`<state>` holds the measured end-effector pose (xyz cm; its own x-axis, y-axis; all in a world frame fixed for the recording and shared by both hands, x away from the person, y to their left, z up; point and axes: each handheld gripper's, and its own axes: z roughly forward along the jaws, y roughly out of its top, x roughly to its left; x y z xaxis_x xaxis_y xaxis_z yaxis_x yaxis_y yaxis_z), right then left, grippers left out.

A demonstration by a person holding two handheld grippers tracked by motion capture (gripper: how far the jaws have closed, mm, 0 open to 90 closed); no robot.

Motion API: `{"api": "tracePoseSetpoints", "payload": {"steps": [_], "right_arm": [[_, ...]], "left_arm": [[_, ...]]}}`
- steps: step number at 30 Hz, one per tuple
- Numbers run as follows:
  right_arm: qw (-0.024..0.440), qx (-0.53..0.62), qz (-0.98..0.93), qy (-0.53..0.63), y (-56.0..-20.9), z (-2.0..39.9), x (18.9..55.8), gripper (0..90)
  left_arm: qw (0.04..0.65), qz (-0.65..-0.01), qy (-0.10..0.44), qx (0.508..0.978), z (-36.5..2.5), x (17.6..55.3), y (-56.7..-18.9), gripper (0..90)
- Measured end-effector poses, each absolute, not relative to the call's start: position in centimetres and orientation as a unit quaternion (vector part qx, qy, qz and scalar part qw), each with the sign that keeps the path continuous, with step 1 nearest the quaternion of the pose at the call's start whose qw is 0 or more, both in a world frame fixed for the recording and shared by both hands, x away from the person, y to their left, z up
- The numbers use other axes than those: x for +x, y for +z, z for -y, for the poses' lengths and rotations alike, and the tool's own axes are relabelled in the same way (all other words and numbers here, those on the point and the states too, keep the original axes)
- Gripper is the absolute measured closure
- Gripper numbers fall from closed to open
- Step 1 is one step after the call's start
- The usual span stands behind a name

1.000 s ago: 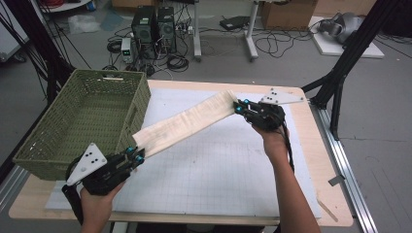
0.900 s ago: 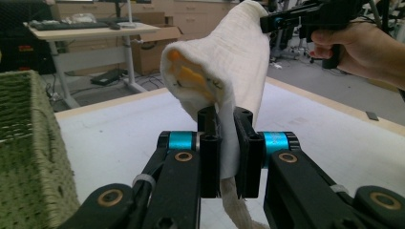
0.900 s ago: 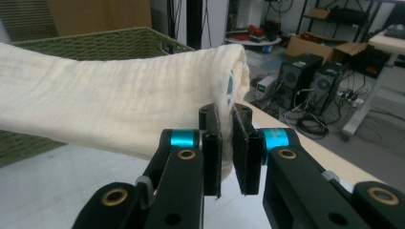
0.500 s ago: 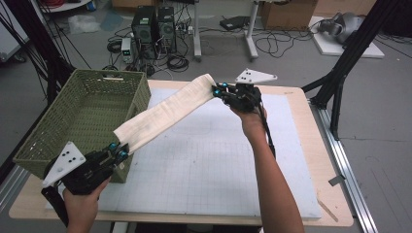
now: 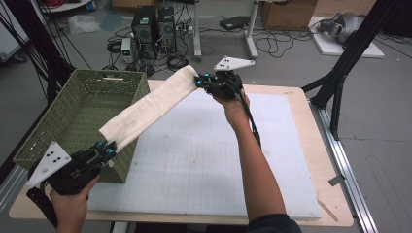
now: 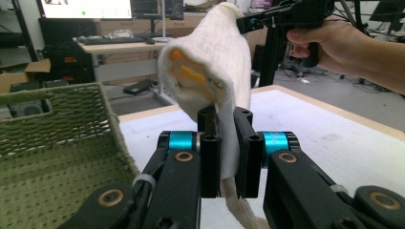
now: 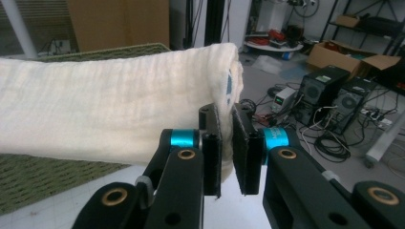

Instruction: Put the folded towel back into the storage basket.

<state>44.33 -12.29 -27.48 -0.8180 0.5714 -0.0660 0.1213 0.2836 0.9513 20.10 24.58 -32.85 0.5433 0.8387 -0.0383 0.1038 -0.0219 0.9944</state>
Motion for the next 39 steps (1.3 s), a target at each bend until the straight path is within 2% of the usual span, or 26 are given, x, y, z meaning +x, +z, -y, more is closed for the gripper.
{"api": "tracePoseSetpoints", "payload": {"steps": [21, 39], "right_arm": [[0.178, 0.181, -0.797, 0.548, -26.0, 2.7, 48.6, 83.1], [0.163, 0.157, -0.806, 0.547, -25.9, -3.7, 50.3, 83.0]], "left_arm": [[0.583, -0.405, 0.349, 0.611, -28.7, 19.1, -32.3, 82.6], [0.572, -0.442, 0.369, 0.585, -31.6, 18.2, -32.6, 82.5]]}}
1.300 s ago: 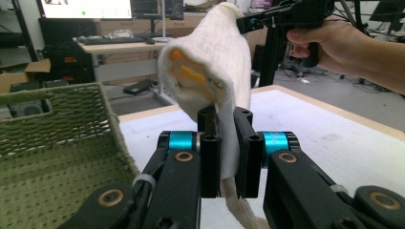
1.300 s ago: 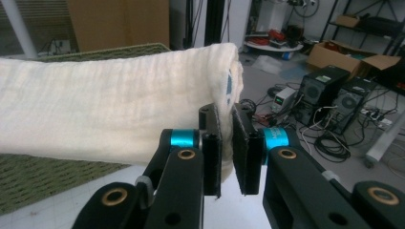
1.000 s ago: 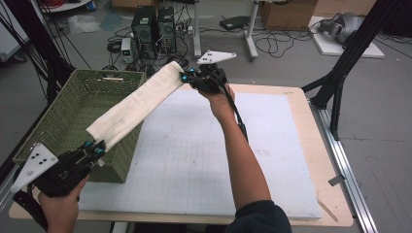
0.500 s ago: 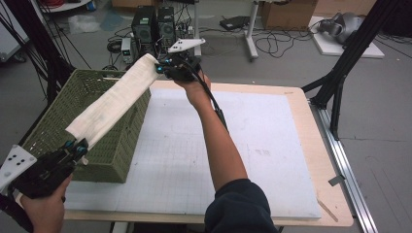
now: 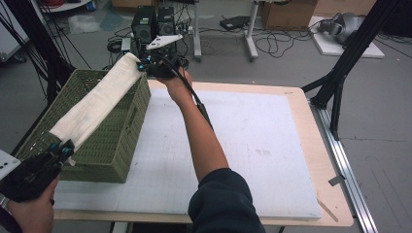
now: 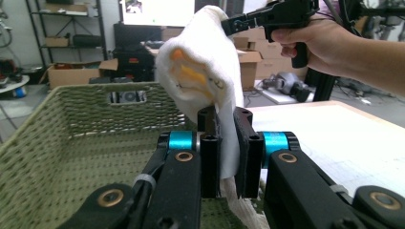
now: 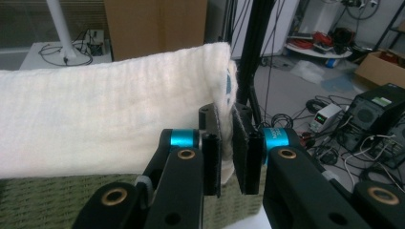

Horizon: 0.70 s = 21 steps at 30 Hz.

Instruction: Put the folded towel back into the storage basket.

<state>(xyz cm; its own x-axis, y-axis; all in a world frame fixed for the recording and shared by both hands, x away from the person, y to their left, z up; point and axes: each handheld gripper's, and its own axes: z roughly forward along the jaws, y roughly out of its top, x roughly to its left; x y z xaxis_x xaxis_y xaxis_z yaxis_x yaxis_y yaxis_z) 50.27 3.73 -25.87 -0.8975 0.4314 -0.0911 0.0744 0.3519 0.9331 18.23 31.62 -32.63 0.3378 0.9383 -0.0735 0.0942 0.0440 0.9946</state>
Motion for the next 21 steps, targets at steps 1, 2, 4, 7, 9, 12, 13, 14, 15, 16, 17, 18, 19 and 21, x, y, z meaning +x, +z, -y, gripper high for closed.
{"api": "tracePoseSetpoints", "payload": {"steps": [1, 2, 4, 7, 9, 12, 13, 14, 15, 16, 17, 18, 19, 21], "right_arm": [[0.161, 0.159, -0.807, 0.546, -25.9, -4.2, 50.3, 83.0], [0.162, 0.156, -0.808, 0.544, -25.9, -4.6, 50.4, 83.0], [0.162, 0.158, -0.812, 0.538, -26.0, -5.5, 50.7, 83.0], [0.159, 0.156, -0.814, 0.536, -26.3, -6.7, 51.1, 83.0], [0.156, 0.156, -0.818, 0.531, -26.5, -7.6, 51.3, 83.0], [0.156, 0.154, -0.823, 0.524, -26.8, -8.6, 51.5, 82.9], [0.156, 0.155, -0.825, 0.521, -26.8, -8.9, 51.6, 82.9], [0.156, 0.155, -0.825, 0.521, -26.9, -9.2, 51.7, 82.9], [0.157, 0.154, -0.825, 0.521, -26.9, -9.4, 51.8, 82.9], [0.157, 0.157, -0.824, 0.521, -27.0, -9.7, 51.9, 82.9], [0.158, 0.156, -0.825, 0.519, -27.1, -9.8, 52.0, 82.9], [0.157, 0.159, -0.826, 0.518, -27.3, -10.0, 52.1, 82.9], [0.158, 0.161, -0.826, 0.516, -27.4, -10.2, 52.2, 82.9], [0.158, 0.162, -0.828, 0.514, -27.7, -10.5, 52.3, 82.9]], "left_arm": [[0.573, -0.446, 0.367, 0.581, -31.8, 18.2, -32.7, 82.5], [0.573, -0.451, 0.365, 0.579, -32.0, 18.2, -32.7, 82.6], [0.568, -0.458, 0.365, 0.579, -32.2, 18.3, -32.9, 82.5], [0.563, -0.470, 0.364, 0.574, -32.8, 18.3, -33.2, 82.6], [0.560, -0.479, 0.362, 0.571, -33.2, 18.3, -33.3, 82.5], [0.552, -0.491, 0.364, 0.567, -33.6, 18.4, -33.6, 82.5], [0.550, -0.494, 0.364, 0.566, -33.8, 18.5, -33.6, 82.5], [0.548, -0.497, 0.366, 0.564, -33.9, 18.6, -33.7, 82.5], [0.547, -0.500, 0.366, 0.563, -34.1, 18.7, -33.6, 82.5], [0.546, -0.503, 0.366, 0.561, -34.2, 18.8, -33.6, 82.5], [0.545, -0.505, 0.366, 0.560, -34.3, 18.9, -33.6, 82.5], [0.541, -0.508, 0.368, 0.560, -34.4, 18.9, -33.6, 82.4], [0.537, -0.510, 0.371, 0.560, -34.4, 19.0, -33.7, 82.4], [0.526, -0.518, 0.376, 0.561, -34.6, 19.2, -33.9, 82.4]]}}
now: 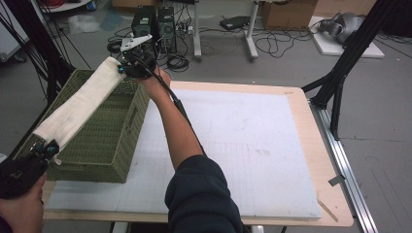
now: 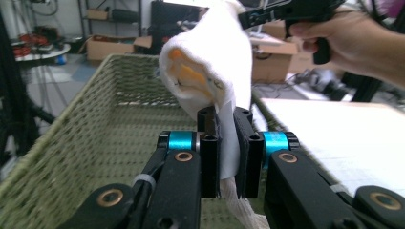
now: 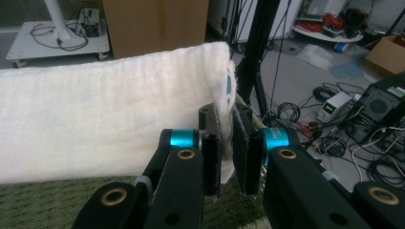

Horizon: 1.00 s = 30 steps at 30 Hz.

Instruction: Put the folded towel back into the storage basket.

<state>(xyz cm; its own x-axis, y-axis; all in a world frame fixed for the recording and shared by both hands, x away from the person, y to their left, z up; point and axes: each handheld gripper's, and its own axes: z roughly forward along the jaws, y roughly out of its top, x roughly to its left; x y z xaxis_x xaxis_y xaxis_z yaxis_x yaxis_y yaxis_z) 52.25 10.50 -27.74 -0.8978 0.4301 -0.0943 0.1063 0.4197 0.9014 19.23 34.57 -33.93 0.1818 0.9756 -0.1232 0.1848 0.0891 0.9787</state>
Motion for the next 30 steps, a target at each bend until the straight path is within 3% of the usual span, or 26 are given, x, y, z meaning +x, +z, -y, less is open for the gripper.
{"api": "tracePoseSetpoints", "payload": {"steps": [4, 5, 7, 10, 16, 18, 23, 30], "right_arm": [[0.159, 0.164, -0.833, 0.504, -28.5, -11.4, 52.2, 81.8], [0.161, 0.164, -0.837, 0.496, -28.8, -11.7, 52.1, 77.8], [0.166, 0.174, -0.840, 0.486, -29.4, -12.3, 52.0, 61.8], [0.158, 0.176, -0.838, 0.491, -29.5, -12.5, 51.8, 56.3], [0.138, 0.167, -0.837, 0.503, -28.8, -11.4, 51.3, 52.9], [0.128, 0.159, -0.840, 0.502, -28.7, -10.7, 51.0, 50.6], [0.117, 0.172, -0.840, 0.501, -28.2, -8.7, 50.5, 29.1], [0.125, 0.176, -0.841, 0.495, -27.4, -5.3, 49.3, 18.5]], "left_arm": [[0.490, -0.544, 0.383, 0.563, -35.0, 19.8, -34.6, 80.1], [0.480, -0.553, 0.381, 0.565, -35.1, 20.0, -34.8, 73.6], [0.464, -0.570, 0.385, 0.559, -35.5, 20.1, -35.0, 49.4], [0.468, -0.567, 0.404, 0.545, -35.8, 19.6, -34.7, 37.7], [0.498, -0.548, 0.398, 0.541, -35.9, 19.3, -34.0, 34.7], [0.516, -0.539, 0.389, 0.541, -35.7, 19.4, -34.0, 29.0], [0.539, -0.534, 0.363, 0.541, -34.8, 19.8, -33.9, 19.0], [0.564, -0.500, 0.336, 0.565, -33.3, 20.2, -33.5, 17.6]]}}
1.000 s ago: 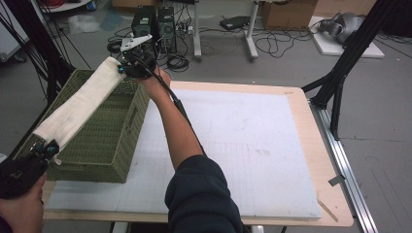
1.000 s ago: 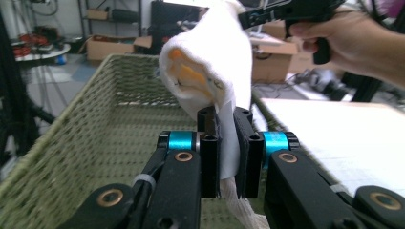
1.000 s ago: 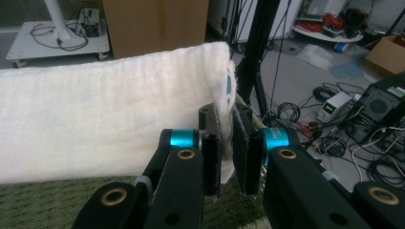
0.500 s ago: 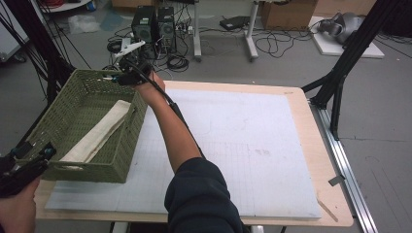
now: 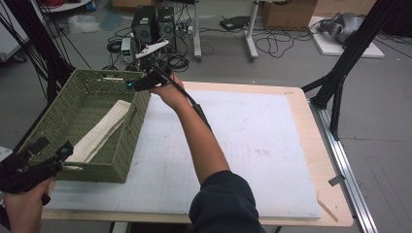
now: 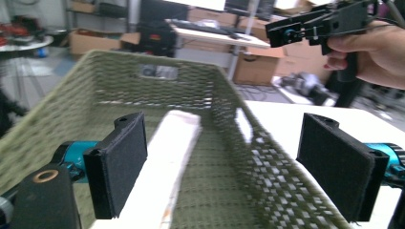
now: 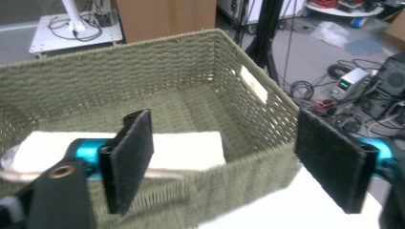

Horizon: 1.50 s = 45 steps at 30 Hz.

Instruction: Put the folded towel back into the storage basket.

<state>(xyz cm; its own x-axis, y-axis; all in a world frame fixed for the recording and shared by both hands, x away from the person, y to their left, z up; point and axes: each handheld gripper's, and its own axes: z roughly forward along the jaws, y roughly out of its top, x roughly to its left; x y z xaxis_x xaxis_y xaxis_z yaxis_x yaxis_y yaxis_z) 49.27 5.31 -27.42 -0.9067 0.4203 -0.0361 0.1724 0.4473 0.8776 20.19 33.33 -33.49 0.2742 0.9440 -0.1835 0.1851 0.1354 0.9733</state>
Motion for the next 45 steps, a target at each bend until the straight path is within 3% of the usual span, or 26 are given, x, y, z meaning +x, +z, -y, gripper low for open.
{"api": "tracePoseSetpoints", "payload": {"steps": [10, 14, 23, 35, 45], "right_arm": [[0.153, 0.188, -0.836, 0.492, -25.7, 0.5, 46.9, 17.6], [0.152, 0.190, -0.834, 0.496, -25.3, 3.4, 45.3, 17.4], [0.170, 0.208, -0.820, 0.505, -25.6, 9.8, 41.3, 17.0], [0.205, 0.259, -0.797, 0.506, -28.6, 18.0, 35.7, 16.7], [0.240, 0.303, -0.783, 0.487, -32.3, 23.8, 31.2, 16.7]], "left_arm": [[0.596, -0.447, 0.309, 0.591, -30.6, 21.0, -33.3, 17.6], [0.602, -0.420, 0.322, 0.598, -28.7, 21.3, -33.5, 17.4], [0.598, -0.396, 0.290, 0.634, -24.8, 22.3, -33.6, 19.3], [0.615, -0.331, 0.216, 0.682, -19.2, 23.6, -34.8, 18.9], [0.618, -0.290, 0.185, 0.707, -15.7, 24.4, -36.6, 18.8]]}}
